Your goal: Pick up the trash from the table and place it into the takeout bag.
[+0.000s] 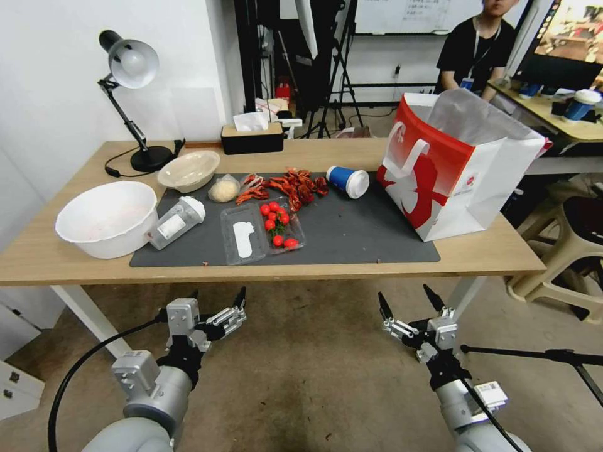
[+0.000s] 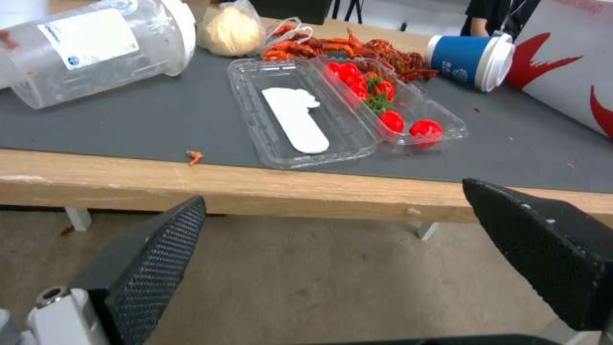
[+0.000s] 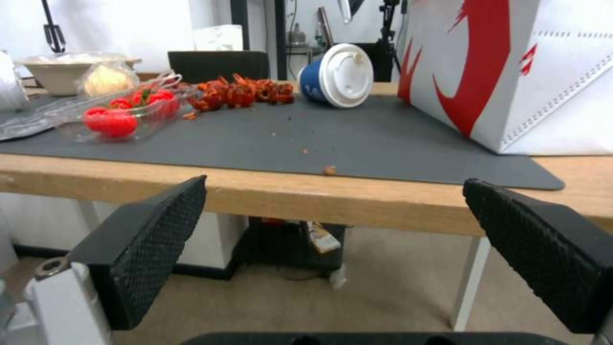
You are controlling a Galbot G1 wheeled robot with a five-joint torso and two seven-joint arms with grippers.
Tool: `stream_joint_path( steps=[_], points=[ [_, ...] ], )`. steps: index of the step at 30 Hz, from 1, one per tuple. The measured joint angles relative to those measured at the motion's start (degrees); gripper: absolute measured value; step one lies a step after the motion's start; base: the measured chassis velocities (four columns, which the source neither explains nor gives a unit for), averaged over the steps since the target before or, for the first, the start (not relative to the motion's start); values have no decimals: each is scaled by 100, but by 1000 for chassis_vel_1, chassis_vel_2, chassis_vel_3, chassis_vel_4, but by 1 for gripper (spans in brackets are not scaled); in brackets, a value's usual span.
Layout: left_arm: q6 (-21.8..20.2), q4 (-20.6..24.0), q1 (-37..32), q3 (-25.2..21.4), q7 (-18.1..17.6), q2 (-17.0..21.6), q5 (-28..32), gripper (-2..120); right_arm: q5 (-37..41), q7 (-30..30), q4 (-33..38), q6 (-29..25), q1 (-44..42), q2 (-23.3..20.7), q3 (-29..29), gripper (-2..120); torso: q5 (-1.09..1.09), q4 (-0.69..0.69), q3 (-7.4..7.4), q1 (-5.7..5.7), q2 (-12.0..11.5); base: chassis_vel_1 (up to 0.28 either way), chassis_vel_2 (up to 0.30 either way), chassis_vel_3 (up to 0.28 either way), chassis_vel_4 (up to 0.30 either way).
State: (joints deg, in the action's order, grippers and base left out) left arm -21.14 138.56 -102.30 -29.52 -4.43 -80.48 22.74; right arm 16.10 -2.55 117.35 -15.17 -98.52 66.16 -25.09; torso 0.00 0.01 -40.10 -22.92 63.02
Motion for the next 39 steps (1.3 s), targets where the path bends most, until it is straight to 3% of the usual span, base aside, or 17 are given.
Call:
stream_joint_path(
  steps=[20,23,25,28,29,31,33,34,37,39],
  points=[
    [73,-15,-3,-32,1,-10,-2,100,96,27,-5,135,353,-98,87,100,-1,-2,0,0,0,0,0,0,0],
    [92,-18,-11,-46,1,-17,-9,100,308,137,-47,506,1080,-286,328,100,0,2,0,0,0,0,0,0,0],
    [93,-20,-11,-43,1,-24,-18,100,417,188,-143,698,1329,-379,434,100,0,-4,-1,0,-1,0,0,0,0],
    [99,-48,-36,-28,-3,-76,-82,100,1121,417,-638,1513,3112,-781,1208,100,-1,0,-1,-2,-1,0,0,0,0],
    [99,-48,-36,-28,-3,-76,-82,100,1121,417,-638,1513,3112,-781,1208,100,-1,0,-1,-2,-1,0,0,0,0],
    [116,-89,-34,-24,-6,-94,-106,100,1564,701,-1309,1669,4132,-903,1751,100,0,0,-1,-1,-1,0,0,0,0],
    [121,-97,-34,-24,-7,-97,-108,100,1614,775,-1481,1670,4323,-912,1858,100,1,-1,-1,-1,-1,0,0,0,0],
    [153,-122,-36,-21,-9,-112,-117,100,1699,963,-2112,1662,5105,-899,2271,100,-1,0,-1,-1,-1,0,0,0,0],
    [183,-120,-52,-28,-12,-110,-120,100,1653,823,-2875,1609,6051,-708,2747,100,-1,0,-1,-2,-1,0,0,0,0],
    [184,-117,-53,-37,-12,-108,-118,100,1619,765,-2975,1630,6176,-668,2805,100,0,1,-1,-2,-1,0,0,0,0]
  ],
)
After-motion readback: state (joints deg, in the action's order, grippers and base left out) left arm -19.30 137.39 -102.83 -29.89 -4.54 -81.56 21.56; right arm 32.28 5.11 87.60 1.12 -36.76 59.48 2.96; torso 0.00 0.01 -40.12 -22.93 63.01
